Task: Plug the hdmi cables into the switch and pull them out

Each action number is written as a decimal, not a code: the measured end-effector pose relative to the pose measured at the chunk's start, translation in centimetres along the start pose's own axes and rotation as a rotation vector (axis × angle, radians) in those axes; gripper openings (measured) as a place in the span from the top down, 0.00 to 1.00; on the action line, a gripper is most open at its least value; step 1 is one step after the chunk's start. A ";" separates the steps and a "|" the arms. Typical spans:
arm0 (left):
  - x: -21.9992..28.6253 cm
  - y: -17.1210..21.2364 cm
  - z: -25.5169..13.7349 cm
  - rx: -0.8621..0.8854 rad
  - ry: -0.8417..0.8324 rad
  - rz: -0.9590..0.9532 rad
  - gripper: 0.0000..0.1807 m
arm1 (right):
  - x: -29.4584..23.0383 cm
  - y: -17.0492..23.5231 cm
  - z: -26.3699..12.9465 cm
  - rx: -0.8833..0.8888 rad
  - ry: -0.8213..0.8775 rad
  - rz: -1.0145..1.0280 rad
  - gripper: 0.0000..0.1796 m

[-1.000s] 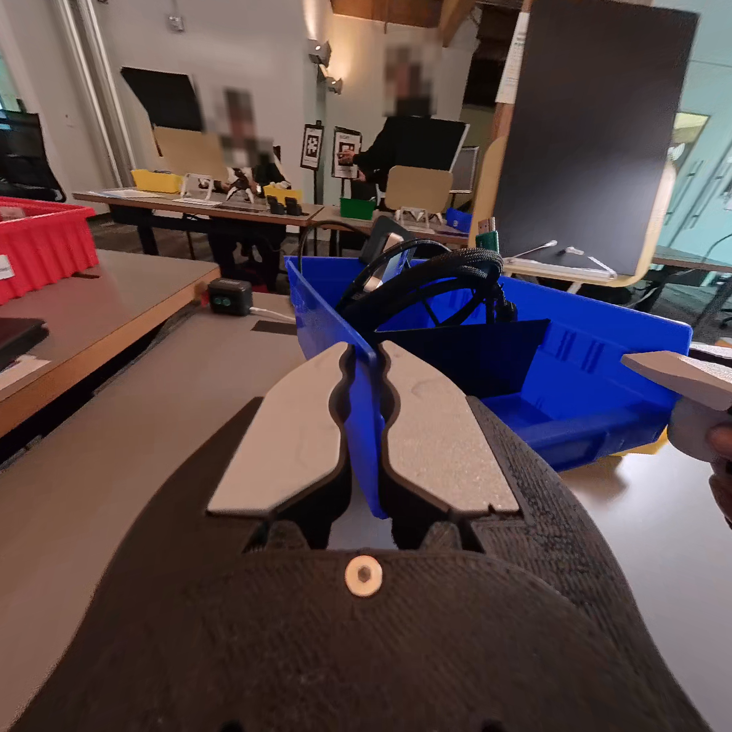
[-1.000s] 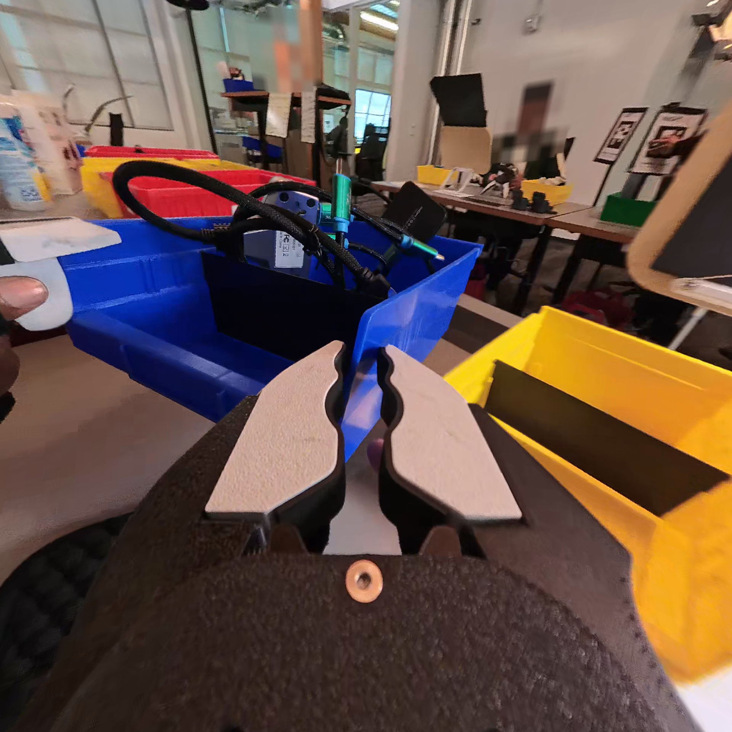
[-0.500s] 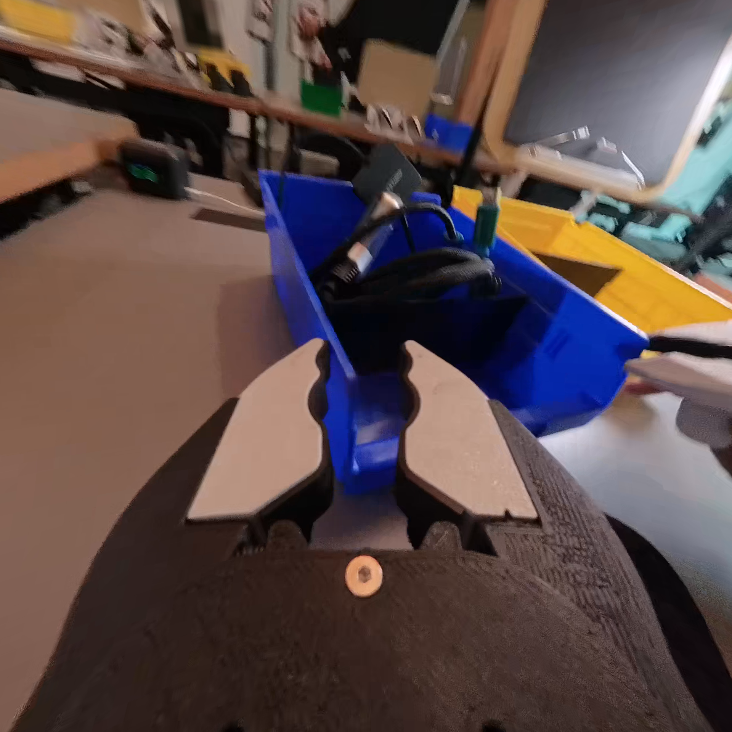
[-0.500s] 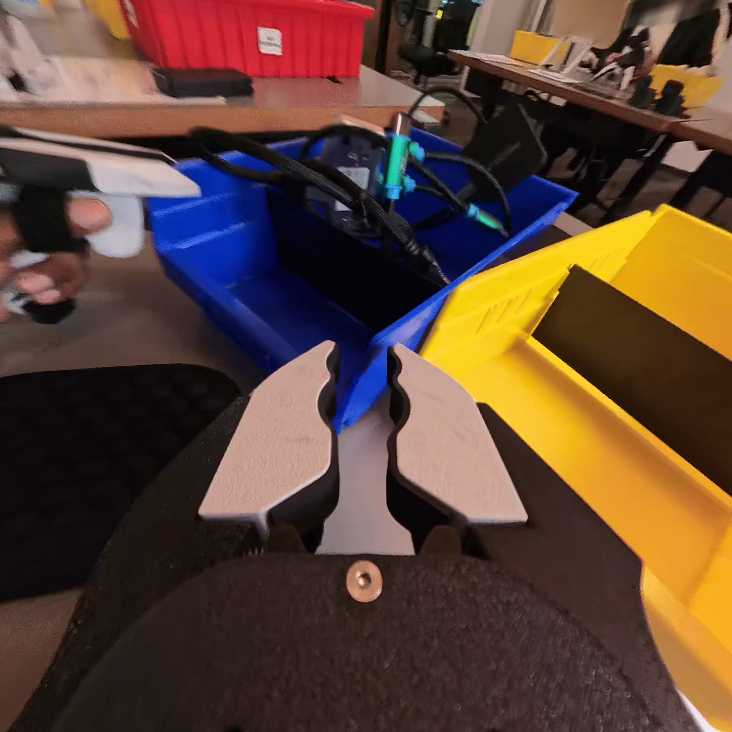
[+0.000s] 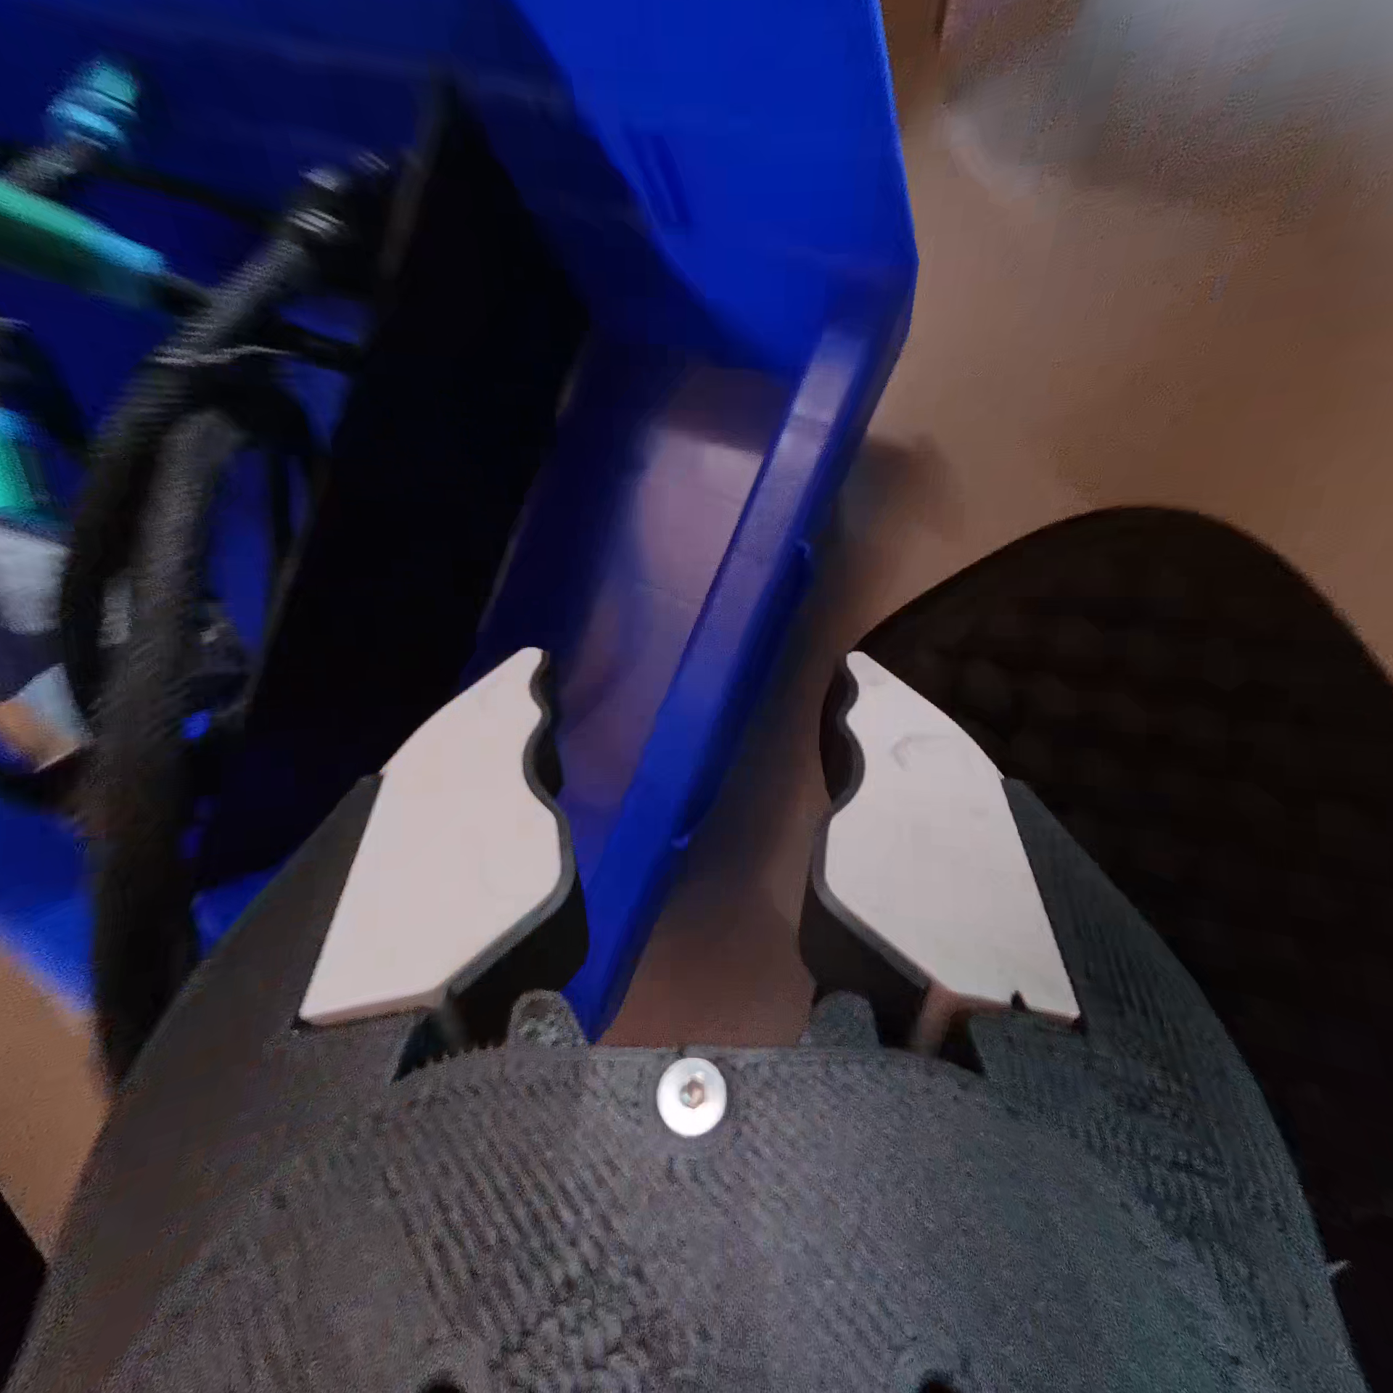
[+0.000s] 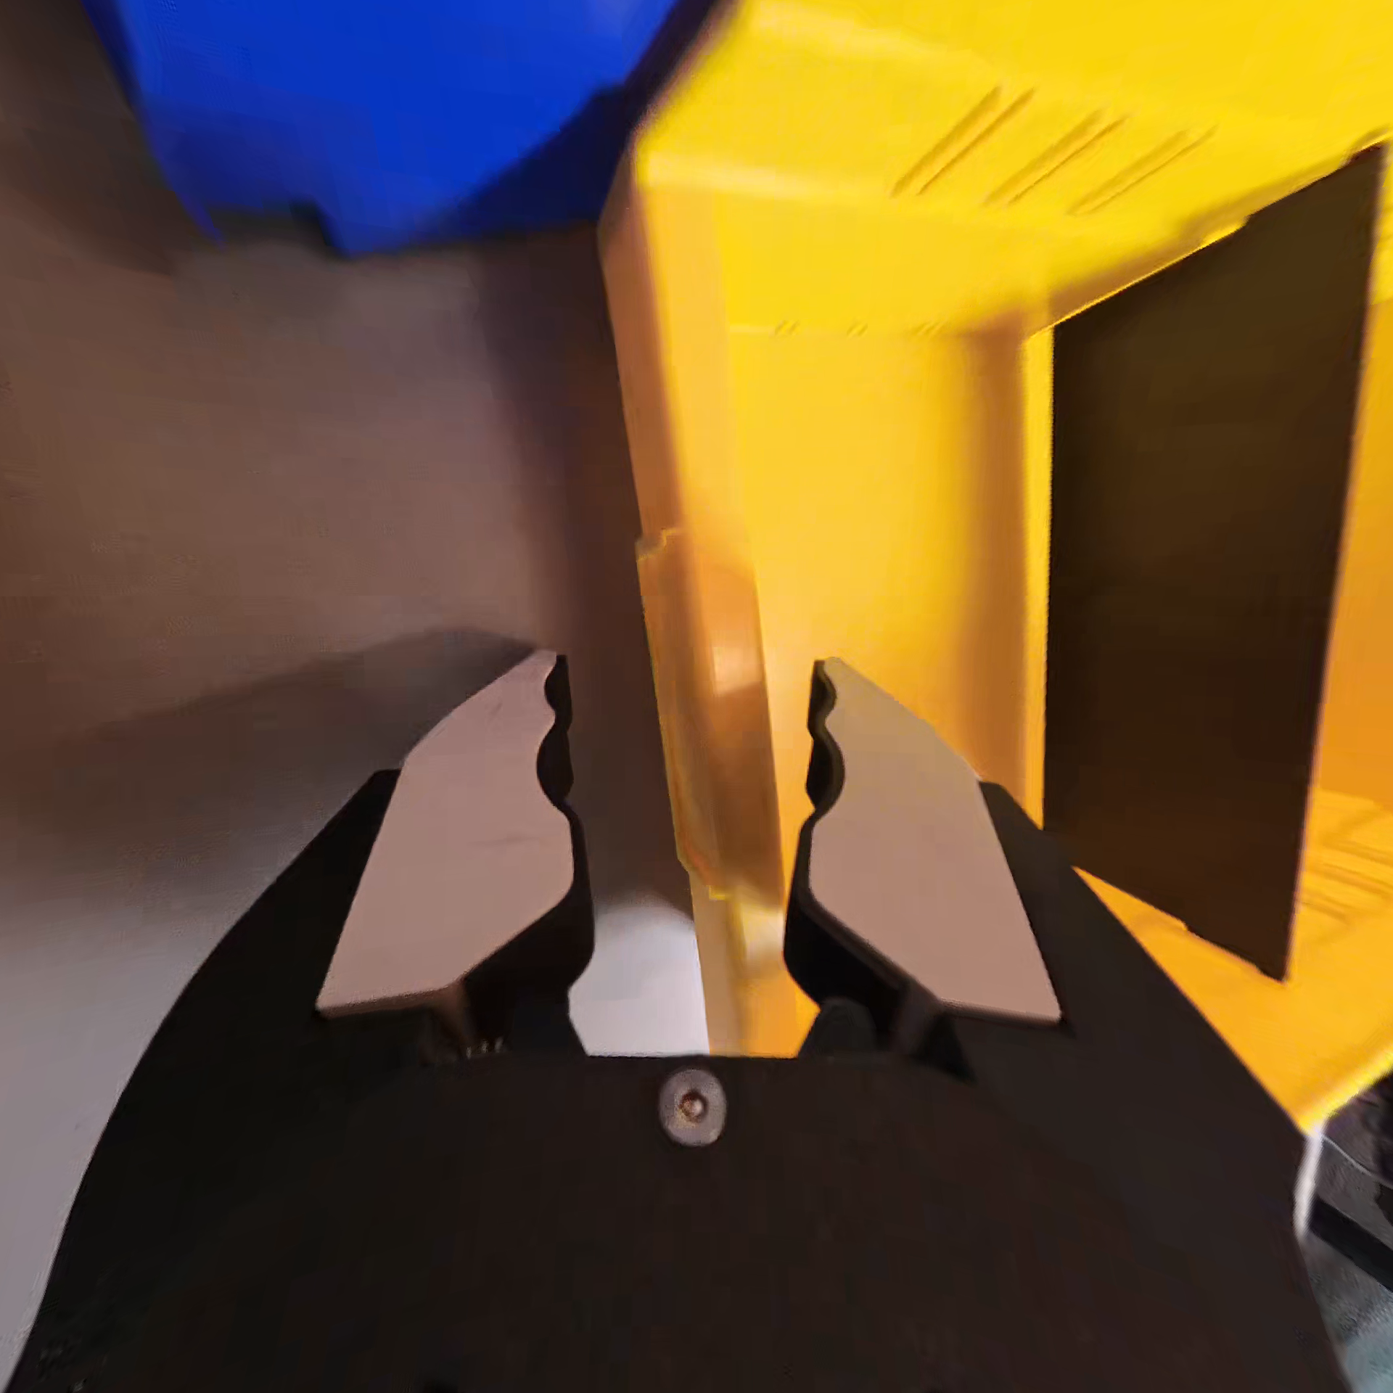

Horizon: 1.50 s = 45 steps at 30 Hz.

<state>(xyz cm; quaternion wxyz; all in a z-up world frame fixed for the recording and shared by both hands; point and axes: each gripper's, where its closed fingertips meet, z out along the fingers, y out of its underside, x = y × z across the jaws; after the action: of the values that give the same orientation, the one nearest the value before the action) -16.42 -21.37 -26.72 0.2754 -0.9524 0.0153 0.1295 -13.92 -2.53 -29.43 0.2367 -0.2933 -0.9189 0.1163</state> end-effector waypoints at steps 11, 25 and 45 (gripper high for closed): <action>1.1 -0.3 4.6 -0.158 0.063 0.099 0.82 | -3.1 6.8 -4.3 0.008 0.124 0.063 0.83; 0.7 -2.5 6.0 -0.075 -0.075 0.046 0.81 | -1.5 23.4 -10.6 -0.135 0.292 0.236 0.84; -5.7 -2.8 7.9 -0.072 -0.168 0.032 0.78 | 6.5 13.8 -15.8 0.757 0.339 0.752 0.79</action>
<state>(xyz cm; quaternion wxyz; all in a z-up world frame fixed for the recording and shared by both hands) -23.58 -15.07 -30.27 0.2394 -0.9471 0.0029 0.2137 -3.97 13.57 -18.31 0.4120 -0.5099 -0.5946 0.4656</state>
